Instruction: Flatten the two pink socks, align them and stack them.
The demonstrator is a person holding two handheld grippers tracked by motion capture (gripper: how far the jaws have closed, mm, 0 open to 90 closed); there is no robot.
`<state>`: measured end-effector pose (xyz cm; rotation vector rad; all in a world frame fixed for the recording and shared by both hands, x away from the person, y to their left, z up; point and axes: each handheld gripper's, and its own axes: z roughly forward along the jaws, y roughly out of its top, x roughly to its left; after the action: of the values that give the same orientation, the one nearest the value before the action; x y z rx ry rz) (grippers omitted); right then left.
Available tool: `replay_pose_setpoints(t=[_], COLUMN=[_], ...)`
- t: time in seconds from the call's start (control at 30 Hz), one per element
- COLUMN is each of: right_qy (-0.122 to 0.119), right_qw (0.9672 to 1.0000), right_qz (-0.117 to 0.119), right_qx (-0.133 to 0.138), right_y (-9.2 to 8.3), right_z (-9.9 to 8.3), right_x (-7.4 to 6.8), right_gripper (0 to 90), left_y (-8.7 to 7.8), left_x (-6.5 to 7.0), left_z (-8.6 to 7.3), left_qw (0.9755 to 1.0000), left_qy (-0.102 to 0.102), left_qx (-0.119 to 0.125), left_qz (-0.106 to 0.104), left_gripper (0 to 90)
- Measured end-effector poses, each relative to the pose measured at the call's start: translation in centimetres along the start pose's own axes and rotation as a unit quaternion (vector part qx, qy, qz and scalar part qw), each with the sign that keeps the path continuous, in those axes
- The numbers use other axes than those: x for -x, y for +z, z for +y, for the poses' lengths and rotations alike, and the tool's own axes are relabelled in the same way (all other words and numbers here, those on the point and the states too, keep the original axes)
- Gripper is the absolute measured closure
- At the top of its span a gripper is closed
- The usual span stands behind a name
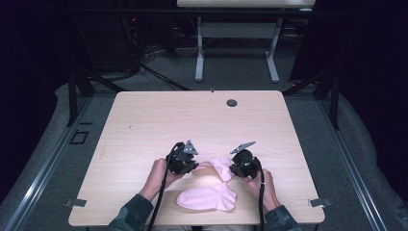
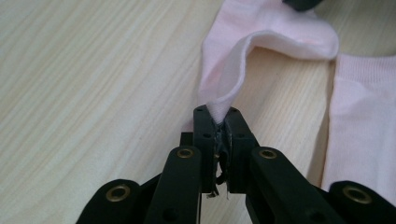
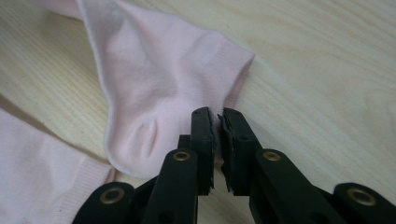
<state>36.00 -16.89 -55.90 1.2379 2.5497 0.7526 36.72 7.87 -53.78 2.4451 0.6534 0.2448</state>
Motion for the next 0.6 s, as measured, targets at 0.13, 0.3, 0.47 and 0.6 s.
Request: replay_pose_setpoints(t=[0.13, 0.3, 0.47, 0.6], right_qy=[-0.005, -0.013, -0.014, -0.014], right_qw=[1.0, 0.9998, 0.9998, 0.9998], right_qz=[-0.006, -0.016, -0.016, -0.012], right_qx=[0.005, 0.002, 0.0, 0.007], right_y=[-0.3, -0.3, -0.1, -0.5], right_z=[0.2, 0.3, 0.2, 0.0], right_x=[0.7, 0.9, 0.8, 1.2], right_gripper=[84.0, 83.5, 79.1, 70.5], left_y=[-0.1, 0.3, -0.4, -2.5], left_x=[0.4, 1.3, 1.4, 0.6], left_z=[-0.6, -1.2, -1.9, -2.4], left_qw=[0.9999, 0.9993, 0.9995, 0.9991], left_qy=[0.016, 0.031, 0.011, -0.029], left_qx=[-0.005, -0.019, -0.018, 0.021], left_qz=[0.0, -0.011, -0.026, -0.024], left_gripper=[86.7, 85.6, 68.3, 55.4])
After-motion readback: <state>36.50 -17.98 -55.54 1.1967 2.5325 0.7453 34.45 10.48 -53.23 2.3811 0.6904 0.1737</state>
